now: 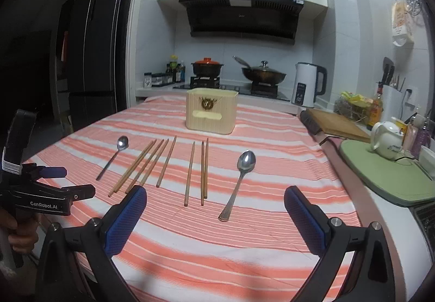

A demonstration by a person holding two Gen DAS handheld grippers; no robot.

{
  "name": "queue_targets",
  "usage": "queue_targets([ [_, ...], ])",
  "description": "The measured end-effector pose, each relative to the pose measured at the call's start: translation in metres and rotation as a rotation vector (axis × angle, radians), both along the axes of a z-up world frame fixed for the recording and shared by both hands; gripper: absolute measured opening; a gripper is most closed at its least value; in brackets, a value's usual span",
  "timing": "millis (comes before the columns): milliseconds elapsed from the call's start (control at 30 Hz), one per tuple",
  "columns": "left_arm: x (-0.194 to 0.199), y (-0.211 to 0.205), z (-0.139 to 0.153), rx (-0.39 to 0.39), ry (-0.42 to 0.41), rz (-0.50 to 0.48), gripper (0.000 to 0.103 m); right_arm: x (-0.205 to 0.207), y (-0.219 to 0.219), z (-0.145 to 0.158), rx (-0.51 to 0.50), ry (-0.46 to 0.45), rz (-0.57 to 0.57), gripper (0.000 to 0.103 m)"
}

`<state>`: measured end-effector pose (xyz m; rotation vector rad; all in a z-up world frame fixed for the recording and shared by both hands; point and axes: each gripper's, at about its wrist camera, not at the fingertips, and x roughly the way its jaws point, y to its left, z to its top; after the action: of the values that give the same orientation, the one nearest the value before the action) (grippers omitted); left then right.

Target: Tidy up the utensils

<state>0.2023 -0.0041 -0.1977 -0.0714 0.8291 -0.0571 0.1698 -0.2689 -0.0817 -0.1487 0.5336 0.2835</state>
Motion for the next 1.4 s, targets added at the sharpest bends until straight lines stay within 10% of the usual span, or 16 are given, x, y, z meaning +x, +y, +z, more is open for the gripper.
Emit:
queue_targets([
  [533,0.024,0.0,-0.02,0.065,0.088,0.026,0.103,0.108,0.004,-0.054,0.0,0.262,0.166,0.097],
  [767,0.026,0.001,-0.02,0.067,0.065,0.026,0.1,0.125,0.021,-0.063,-0.064,0.327,0.249,0.029],
  [1033,0.032,-0.002,-0.015,0.063,0.033,-0.005,0.068,0.129,0.021,-0.075,-0.059,0.392,0.269,0.022],
  [1300,0.036,-0.009,-0.014,0.056,0.002,-0.054,0.01,0.132,0.019,-0.076,-0.035,0.396,0.247,0.004],
  [1400,0.043,-0.013,-0.013,0.074,0.006,-0.06,0.01,0.137,0.01,-0.077,-0.016,0.4,0.178,0.004],
])
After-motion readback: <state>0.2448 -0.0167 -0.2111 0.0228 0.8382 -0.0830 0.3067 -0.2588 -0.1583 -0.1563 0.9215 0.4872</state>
